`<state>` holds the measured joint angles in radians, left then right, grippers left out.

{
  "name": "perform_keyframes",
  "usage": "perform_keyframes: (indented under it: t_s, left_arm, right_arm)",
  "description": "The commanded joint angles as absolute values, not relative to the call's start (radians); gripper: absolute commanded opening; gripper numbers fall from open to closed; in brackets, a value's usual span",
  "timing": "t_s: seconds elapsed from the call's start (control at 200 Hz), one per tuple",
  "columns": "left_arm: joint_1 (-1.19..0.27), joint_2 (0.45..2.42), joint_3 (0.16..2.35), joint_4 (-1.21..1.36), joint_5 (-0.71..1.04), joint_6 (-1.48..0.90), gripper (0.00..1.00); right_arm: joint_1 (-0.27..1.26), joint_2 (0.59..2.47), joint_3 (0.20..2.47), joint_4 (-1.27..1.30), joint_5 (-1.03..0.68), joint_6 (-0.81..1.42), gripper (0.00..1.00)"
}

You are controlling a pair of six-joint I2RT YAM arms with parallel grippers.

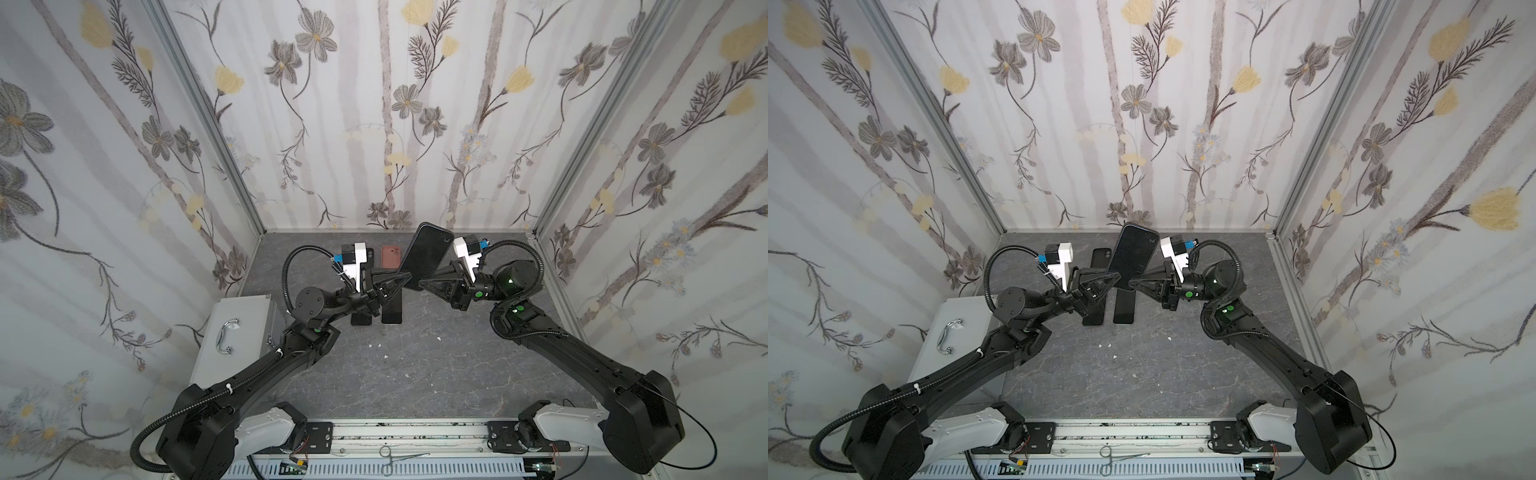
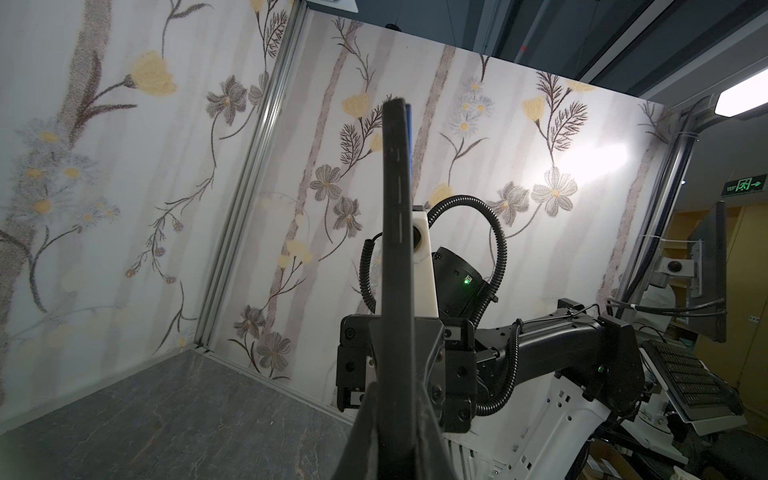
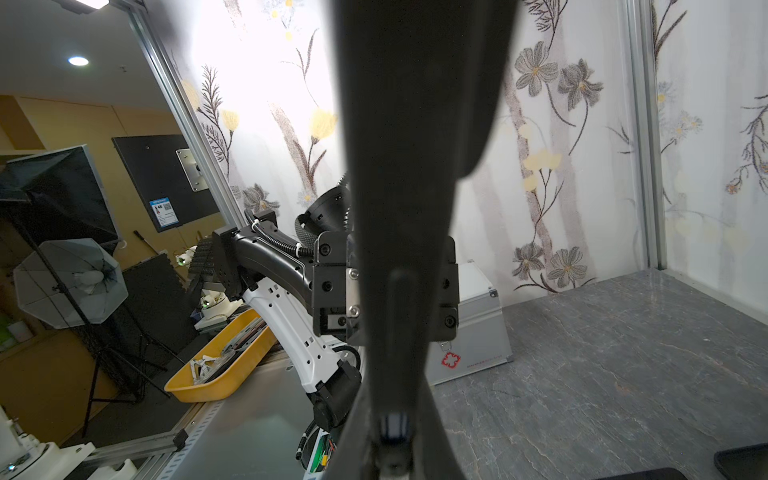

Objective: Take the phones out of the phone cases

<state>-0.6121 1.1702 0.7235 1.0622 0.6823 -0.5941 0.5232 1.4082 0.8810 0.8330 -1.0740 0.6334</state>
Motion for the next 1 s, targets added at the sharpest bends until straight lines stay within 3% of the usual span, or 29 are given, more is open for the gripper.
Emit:
perform_keyframes:
  t_s: [0.0,0.065,0.185,0.295,0.42,0.645,0.864,0.994]
  left_arm:
    - [-0.612,1.179,0.729,1.098,0.713,-0.603,0.0]
    - [-0.614,1.183,0.729,1.098,0.714,-0.6,0.0]
    - [-0.613,1.179,0.735,1.086,0.723,-0.563,0.0]
    - [-0.613,1.156,0.761,0.995,0.706,-0.479,0.33]
    - [-0.617,1.105,0.807,0.8,0.613,-0.304,0.45]
    - [-0.674,1.052,0.959,0.541,0.47,0.042,0.48]
    - [-0.854,1.059,1.027,0.487,0.202,0.361,0.51]
    - [-0.874,1.096,1.056,0.479,0.182,0.403,0.49]
  right_arm:
    - [0.526,1.396,0.894,0.789,-1.103,0.571,0.05]
    - [0.525,1.386,0.898,0.747,-1.101,0.538,0.0]
    - [0.517,1.346,0.895,0.681,-1.056,0.468,0.0]
    - [0.506,1.288,0.881,0.621,-0.974,0.391,0.0]
    - [0.503,1.209,0.878,0.48,-0.84,0.218,0.0]
    - [0.5,1.143,0.902,0.279,-0.671,0.002,0.0]
    - [0.503,1.152,0.965,0.11,-0.623,-0.05,0.0]
    - [0.507,1.137,0.957,0.103,-0.618,-0.068,0.0]
